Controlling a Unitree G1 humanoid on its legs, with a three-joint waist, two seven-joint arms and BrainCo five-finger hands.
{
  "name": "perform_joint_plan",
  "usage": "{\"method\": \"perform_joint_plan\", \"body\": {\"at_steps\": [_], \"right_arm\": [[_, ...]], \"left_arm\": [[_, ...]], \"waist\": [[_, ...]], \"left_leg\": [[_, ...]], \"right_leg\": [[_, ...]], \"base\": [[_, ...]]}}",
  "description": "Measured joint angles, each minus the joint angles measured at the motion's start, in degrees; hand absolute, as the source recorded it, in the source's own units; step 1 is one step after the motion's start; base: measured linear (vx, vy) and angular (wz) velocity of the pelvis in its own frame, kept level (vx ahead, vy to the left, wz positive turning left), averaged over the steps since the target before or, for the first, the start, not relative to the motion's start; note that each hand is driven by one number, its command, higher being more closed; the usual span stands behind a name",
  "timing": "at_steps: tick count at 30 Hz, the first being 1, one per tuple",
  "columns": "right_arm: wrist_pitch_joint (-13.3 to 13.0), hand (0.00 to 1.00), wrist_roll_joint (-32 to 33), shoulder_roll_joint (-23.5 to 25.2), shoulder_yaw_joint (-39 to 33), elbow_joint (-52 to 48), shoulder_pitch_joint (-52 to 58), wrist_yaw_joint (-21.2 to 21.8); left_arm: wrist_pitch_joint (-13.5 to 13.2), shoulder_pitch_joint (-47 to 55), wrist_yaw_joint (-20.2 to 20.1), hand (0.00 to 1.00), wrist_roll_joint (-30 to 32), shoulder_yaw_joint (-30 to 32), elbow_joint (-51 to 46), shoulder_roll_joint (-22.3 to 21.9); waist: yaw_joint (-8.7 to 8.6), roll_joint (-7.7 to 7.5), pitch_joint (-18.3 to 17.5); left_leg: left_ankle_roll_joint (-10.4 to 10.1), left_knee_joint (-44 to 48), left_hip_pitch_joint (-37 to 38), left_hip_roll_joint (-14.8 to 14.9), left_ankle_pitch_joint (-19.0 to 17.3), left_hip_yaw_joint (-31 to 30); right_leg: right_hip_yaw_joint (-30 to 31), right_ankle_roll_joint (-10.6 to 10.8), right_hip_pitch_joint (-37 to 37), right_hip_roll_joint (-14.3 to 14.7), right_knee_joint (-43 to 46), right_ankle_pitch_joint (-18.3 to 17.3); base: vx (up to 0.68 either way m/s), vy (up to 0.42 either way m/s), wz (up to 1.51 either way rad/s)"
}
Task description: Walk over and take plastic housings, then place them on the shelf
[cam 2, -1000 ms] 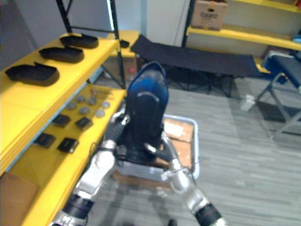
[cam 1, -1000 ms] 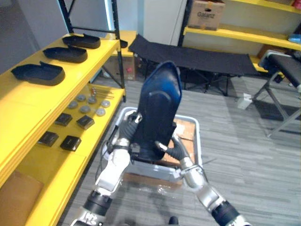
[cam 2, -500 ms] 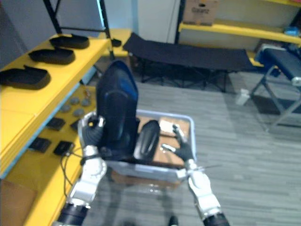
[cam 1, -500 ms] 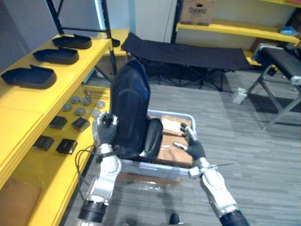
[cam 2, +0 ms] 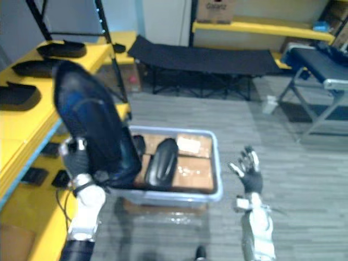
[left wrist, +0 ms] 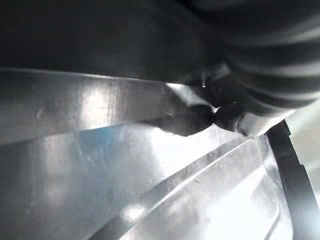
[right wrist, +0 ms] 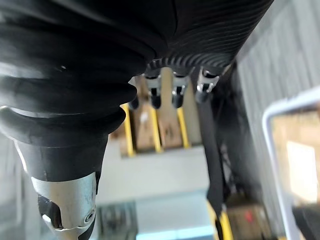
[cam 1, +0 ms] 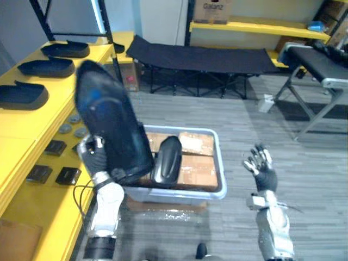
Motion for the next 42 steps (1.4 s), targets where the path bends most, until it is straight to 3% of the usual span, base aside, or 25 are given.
{"method": "perform_joint_plan", "body": {"at_steps": [1,4,10,18,24,29,32,35,37,42], "right_arm": [[-0.1,0.0,-6.8,0.6,-0.9,0.0,0.3,-4.5],[-0.1,0.0,-8.8,0.8,-1.7,-0.1,0.5,-9.6],[1.0,0.0,-9.4,1.3,-2.8,-1.6,2.4,-12.0],[1.1,0.0,-11.7,1.5,-3.0,-1.7,2.5,-13.1],[2.4,0.0,-12.1,1.5,-3.0,-1.8,2.5,-12.0],[2.6,0.0,-9.5,1.3,-2.3,-1.8,2.2,-8.5],[3.7,0.0,-8.6,1.1,1.8,-1.8,0.4,-6.4],[5.5,0.0,-8.0,1.1,8.4,-0.8,-1.8,-4.8],[5.8,0.0,-8.0,1.2,12.4,1.7,-4.9,-4.0],[5.9,0.0,-8.2,1.5,16.0,6.5,-9.1,-4.0]], "left_arm": [[-2.0,1.5,-2.9,1.0,-3.1,0.2,-3.3,-1.0],[-5.0,3.9,-8.1,1.0,-6.8,0.2,-8.6,-2.0],[-5.9,9.4,-14.2,1.0,-10.6,2.8,-13.3,-3.1],[-6.2,11.7,-17.8,1.0,-13.7,6.7,-17.5,-3.3],[-6.2,11.8,-17.7,1.0,-13.5,8.7,-17.8,-3.3],[-6.0,11.9,-15.0,1.0,-12.3,9.5,-17.9,-3.3],[-6.0,13.5,-12.0,1.0,-10.1,11.6,-18.8,-3.8],[-5.8,15.4,-9.1,1.0,-8.0,13.9,-18.9,-5.9],[-5.7,18.1,-7.0,1.0,-7.2,16.6,-19.0,-6.6],[-5.8,23.6,-4.8,1.0,-6.4,23.1,-19.6,-8.0]], "waist": [[0.06,0.23,0.1],[0.26,1.03,0.5],[0.81,1.75,0.2],[1.58,1.61,0.1],[1.6,1.49,0.0],[1.88,1.44,0.0],[2.84,1.48,-0.1],[4.8,1.53,-0.2],[7.43,1.53,-0.2],[11.87,1.09,-0.7]], "left_leg": [[0.0,0.0,0.0,0.0,0.0,0.0],[0.0,-0.1,0.3,-0.1,0.0,-0.2],[0.0,-1.1,0.8,-0.2,0.0,-0.6],[0.0,-1.3,0.9,-0.6,0.0,-2.2],[0.1,-1.9,1.1,-0.9,0.0,-2.2],[0.2,-2.0,0.8,-1.2,0.1,-3.8],[0.5,-1.9,-0.3,-1.5,0.4,-5.8],[0.6,-1.8,-1.3,-2.0,1.3,-10.0],[0.7,-2.0,-1.7,-2.2,1.8,-13.4],[1.4,-1.8,-3.3,-4.3,2.7,-19.7]], "right_leg": [[0.0,0.0,0.0,-0.1,0.0,0.0],[-0.2,0.1,0.4,-0.2,0.0,-0.1],[-0.6,0.3,0.8,-0.2,0.0,-0.7],[-2.1,0.6,1.6,-0.6,0.0,-1.1],[-2.2,0.6,1.7,-0.9,0.0,-1.1],[-4.4,0.6,2.5,-1.2,0.0,-1.5],[-6.6,0.7,2.7,-1.5,0.0,-1.8],[-11.0,0.7,3.8,-1.8,0.0,-1.9],[-14.6,0.5,5.3,-1.9,0.0,-2.1],[-21.1,0.9,7.6,-3.4,0.0,-3.2]], "base": [[0.0,0.0,0.0],[0.0,0.005,0.03],[0.01,-0.002,0.03],[0.04,0.01,0.11],[0.01,0.003,0.0],[0.0,-0.006,0.16],[0.01,-0.015,0.35],[0.03,-0.023,0.73],[0.04,-0.009,0.76],[0.06,0.025,0.74]]}}
